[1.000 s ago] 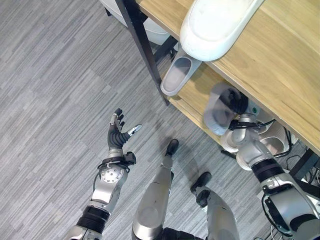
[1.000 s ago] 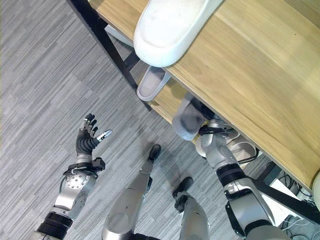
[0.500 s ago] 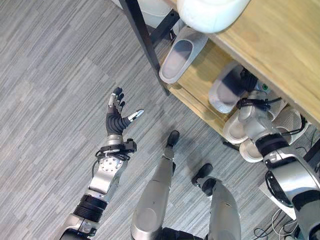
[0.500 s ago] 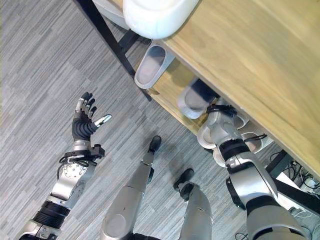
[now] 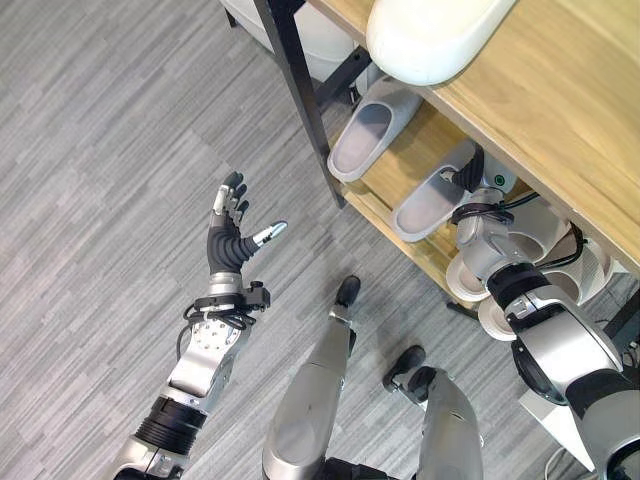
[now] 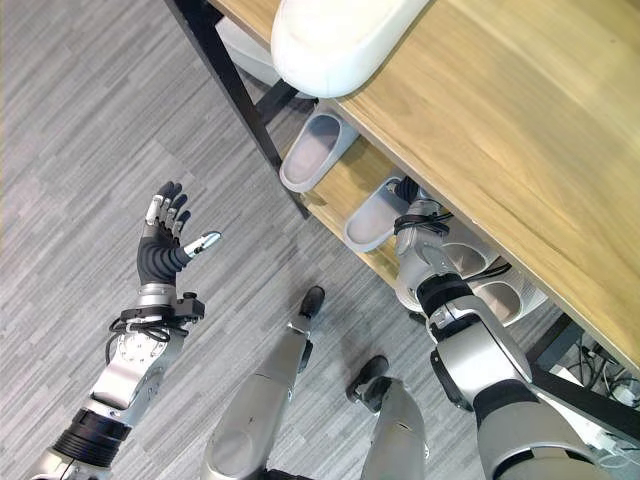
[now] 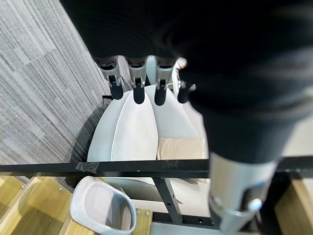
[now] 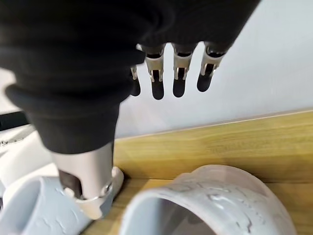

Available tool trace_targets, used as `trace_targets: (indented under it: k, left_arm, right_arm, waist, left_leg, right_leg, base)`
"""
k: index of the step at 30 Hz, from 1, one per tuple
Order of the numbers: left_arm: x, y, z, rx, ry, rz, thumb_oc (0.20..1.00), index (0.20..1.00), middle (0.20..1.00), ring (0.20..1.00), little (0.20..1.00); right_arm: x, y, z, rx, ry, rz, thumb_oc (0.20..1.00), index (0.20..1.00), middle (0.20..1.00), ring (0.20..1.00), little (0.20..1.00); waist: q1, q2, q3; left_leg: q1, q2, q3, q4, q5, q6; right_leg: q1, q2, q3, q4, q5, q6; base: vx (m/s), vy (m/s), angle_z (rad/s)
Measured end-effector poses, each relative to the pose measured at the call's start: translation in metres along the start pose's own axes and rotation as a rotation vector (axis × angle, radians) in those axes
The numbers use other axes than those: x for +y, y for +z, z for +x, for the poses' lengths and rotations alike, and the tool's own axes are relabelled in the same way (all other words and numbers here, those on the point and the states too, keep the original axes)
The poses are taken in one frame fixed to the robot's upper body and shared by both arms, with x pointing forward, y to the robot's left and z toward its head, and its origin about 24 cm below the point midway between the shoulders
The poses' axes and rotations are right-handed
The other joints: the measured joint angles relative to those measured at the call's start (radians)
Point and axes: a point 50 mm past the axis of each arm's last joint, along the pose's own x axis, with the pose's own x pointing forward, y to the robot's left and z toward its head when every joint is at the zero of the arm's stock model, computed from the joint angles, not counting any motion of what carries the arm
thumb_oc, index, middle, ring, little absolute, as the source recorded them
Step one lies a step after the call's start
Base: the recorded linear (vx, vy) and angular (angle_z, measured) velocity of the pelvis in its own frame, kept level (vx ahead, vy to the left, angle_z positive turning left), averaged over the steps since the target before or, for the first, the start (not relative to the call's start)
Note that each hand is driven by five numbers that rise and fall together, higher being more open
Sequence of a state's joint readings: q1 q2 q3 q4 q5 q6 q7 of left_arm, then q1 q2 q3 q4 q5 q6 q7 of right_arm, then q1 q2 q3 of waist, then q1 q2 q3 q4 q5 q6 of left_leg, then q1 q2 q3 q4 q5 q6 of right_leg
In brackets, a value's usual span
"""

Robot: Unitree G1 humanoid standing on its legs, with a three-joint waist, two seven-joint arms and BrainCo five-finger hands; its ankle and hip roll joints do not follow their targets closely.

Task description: Arrange the slippers neatly on the shoe rack.

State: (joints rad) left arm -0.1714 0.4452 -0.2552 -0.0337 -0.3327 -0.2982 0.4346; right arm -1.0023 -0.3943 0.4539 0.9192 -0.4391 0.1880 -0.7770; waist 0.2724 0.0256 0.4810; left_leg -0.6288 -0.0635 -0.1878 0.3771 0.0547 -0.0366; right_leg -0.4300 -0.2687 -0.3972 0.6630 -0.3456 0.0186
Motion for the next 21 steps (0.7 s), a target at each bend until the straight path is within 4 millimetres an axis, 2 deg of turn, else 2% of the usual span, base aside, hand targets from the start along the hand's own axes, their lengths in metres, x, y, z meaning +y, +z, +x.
trace_targets:
  k: [5, 6, 8, 10, 12, 13, 15, 18, 21]
  left_arm:
    - [-0.001, -0.011, -0.013, 0.06, -0.01, 0.007, 1.0, 1.0, 1.0, 1.0, 1.0]
    - [0.0, -0.012, -0.014, 0.066, -0.009, 0.008, 1.0, 1.0, 1.0, 1.0, 1.0]
    - [0.0, -0.013, -0.015, 0.073, -0.006, 0.011, 1.0, 1.0, 1.0, 1.0, 1.0]
    - [0.0, -0.013, -0.015, 0.072, -0.006, 0.01, 1.0, 1.0, 1.0, 1.0, 1.0]
    - [0.0, -0.015, -0.016, 0.078, -0.004, 0.011, 1.0, 1.0, 1.0, 1.0, 1.0]
    - [0.0, -0.016, -0.015, 0.082, -0.003, 0.014, 1.0, 1.0, 1.0, 1.0, 1.0]
    - [0.0, -0.017, -0.016, 0.087, -0.002, 0.013, 1.0, 1.0, 1.0, 1.0, 1.0]
    - [0.004, -0.027, -0.02, 0.136, 0.009, 0.032, 1.0, 1.0, 1.0, 1.0, 1.0]
    - [0.003, -0.031, -0.026, 0.161, 0.0, 0.026, 1.0, 1.0, 1.0, 1.0, 1.0]
  right_arm:
    - [0.011, -0.003, -0.022, 0.093, 0.021, 0.174, 1.0, 1.0, 1.0, 1.0, 1.0]
    - [0.01, -0.007, -0.038, 0.168, -0.02, 0.327, 1.0, 1.0, 1.0, 1.0, 1.0]
    - [0.02, -0.012, -0.054, 0.213, 0.0, 0.357, 1.0, 1.0, 1.0, 1.0, 1.0]
    - [0.035, -0.021, -0.081, 0.305, 0.055, 0.421, 1.0, 1.0, 1.0, 1.0, 1.0]
    - [0.043, -0.021, -0.093, 0.377, 0.086, 0.498, 1.0, 1.0, 1.0, 1.0, 1.0]
    - [0.045, -0.016, -0.095, 0.388, 0.083, 0.56, 1.0, 1.0, 1.0, 1.0, 1.0]
    - [0.044, -0.01, -0.085, 0.496, 0.038, 0.756, 1.0, 1.0, 1.0, 1.0, 1.0]
    - [0.052, -0.004, -0.077, 0.615, 0.093, 0.968, 1.0, 1.0, 1.0, 1.0, 1.0]
    - [0.068, -0.004, -0.094, 0.738, 0.183, 1.083, 1.0, 1.0, 1.0, 1.0, 1.0]
  waist:
    - [-0.018, 0.001, -0.055]
    - [-0.03, 0.0, -0.062]
    - [-0.041, -0.001, -0.066]
    - [-0.058, 0.0, -0.069]
    - [-0.075, 0.0, -0.069]
    - [-0.078, 0.0, -0.07]
    - [-0.077, 0.001, -0.07]
    - [-0.073, 0.001, -0.071]
    - [-0.063, 0.001, -0.071]
  left_leg:
    - [-0.013, 0.001, 0.006, -0.003, -0.001, 0.002]
    - [-0.013, 0.001, 0.012, -0.004, -0.003, 0.005]
    - [-0.013, 0.0, 0.019, 0.002, -0.006, 0.009]
    - [-0.01, 0.002, 0.033, 0.001, -0.008, 0.012]
    - [-0.01, 0.003, 0.037, 0.001, -0.008, 0.013]
    - [-0.01, 0.006, 0.04, 0.001, -0.008, 0.013]
    - [-0.009, 0.01, 0.038, 0.002, -0.009, 0.013]
    - [-0.009, 0.009, 0.04, 0.003, -0.009, 0.013]
    - [-0.01, 0.008, 0.038, 0.003, -0.01, 0.013]
  right_leg:
    - [-0.015, 0.002, 0.01, -0.015, 0.006, 0.009]
    - [-0.014, 0.003, 0.016, -0.027, 0.01, 0.013]
    - [-0.014, 0.002, 0.022, -0.029, 0.018, 0.025]
    - [-0.017, 0.003, 0.037, -0.036, 0.02, 0.027]
    - [-0.019, 0.004, 0.043, -0.037, 0.023, 0.029]
    - [-0.021, 0.006, 0.046, -0.037, 0.026, 0.031]
    - [-0.022, 0.011, 0.047, -0.035, 0.029, 0.035]
    - [-0.028, 0.009, 0.052, -0.023, 0.018, 0.016]
    - [-0.027, 0.009, 0.052, -0.021, 0.016, 0.016]
  base:
    - [0.02, 0.025, -0.05]
    - [0.02, 0.039, -0.09]
    - [0.01, 0.035, -0.09]
    - [0.0, 0.032, -0.14]
    - [-0.01, 0.009, -0.13]
    - [-0.01, 0.007, -0.08]
    - [-0.01, 0.004, -0.02]
    - [0.01, -0.01, -0.01]
    - [0.02, -0.04, 0.02]
